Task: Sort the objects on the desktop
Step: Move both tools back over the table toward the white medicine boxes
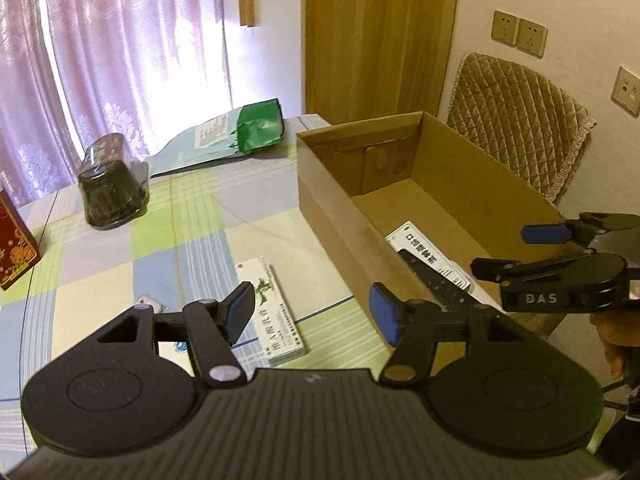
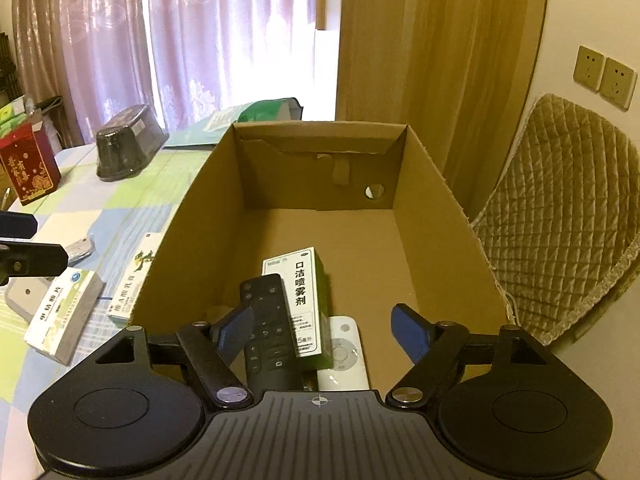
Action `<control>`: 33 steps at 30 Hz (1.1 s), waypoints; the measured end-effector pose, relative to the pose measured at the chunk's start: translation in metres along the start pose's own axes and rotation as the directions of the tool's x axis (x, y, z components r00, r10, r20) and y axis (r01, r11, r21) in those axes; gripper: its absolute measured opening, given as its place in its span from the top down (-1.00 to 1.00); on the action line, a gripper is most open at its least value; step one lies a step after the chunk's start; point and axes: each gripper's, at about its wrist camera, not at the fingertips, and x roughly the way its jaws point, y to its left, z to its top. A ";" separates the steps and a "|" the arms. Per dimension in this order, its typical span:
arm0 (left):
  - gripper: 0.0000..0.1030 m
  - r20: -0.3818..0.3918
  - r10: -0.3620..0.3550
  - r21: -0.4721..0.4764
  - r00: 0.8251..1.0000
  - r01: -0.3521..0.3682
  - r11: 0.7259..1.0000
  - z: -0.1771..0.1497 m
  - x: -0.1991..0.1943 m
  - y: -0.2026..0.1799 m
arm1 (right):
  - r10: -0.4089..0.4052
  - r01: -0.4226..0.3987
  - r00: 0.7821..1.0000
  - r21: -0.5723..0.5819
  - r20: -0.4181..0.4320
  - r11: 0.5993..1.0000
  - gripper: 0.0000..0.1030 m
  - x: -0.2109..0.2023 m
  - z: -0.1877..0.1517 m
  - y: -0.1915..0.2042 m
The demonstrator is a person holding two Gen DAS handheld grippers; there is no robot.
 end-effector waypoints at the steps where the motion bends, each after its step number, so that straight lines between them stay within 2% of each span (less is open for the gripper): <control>1: -0.17 0.000 0.005 -0.008 1.000 -0.005 1.000 -0.002 -0.002 0.003 | 0.000 0.000 1.000 -0.001 0.002 1.000 -0.53 -0.001 0.000 0.001; 20: -0.20 -0.072 0.101 -0.120 0.992 -0.109 0.987 -0.069 -0.044 0.056 | 0.032 -0.032 0.999 0.004 0.027 0.999 -0.53 -0.034 -0.005 0.032; 26: -0.20 -0.098 0.123 -0.153 0.988 -0.137 0.979 -0.093 -0.057 0.073 | 0.075 -0.074 0.994 -0.014 0.083 0.997 -0.53 -0.056 0.003 0.058; 33: -0.20 -0.120 0.146 -0.178 0.982 -0.166 0.970 -0.117 -0.072 0.090 | 0.174 -0.169 0.974 -0.046 0.146 0.984 -0.53 -0.083 0.011 0.105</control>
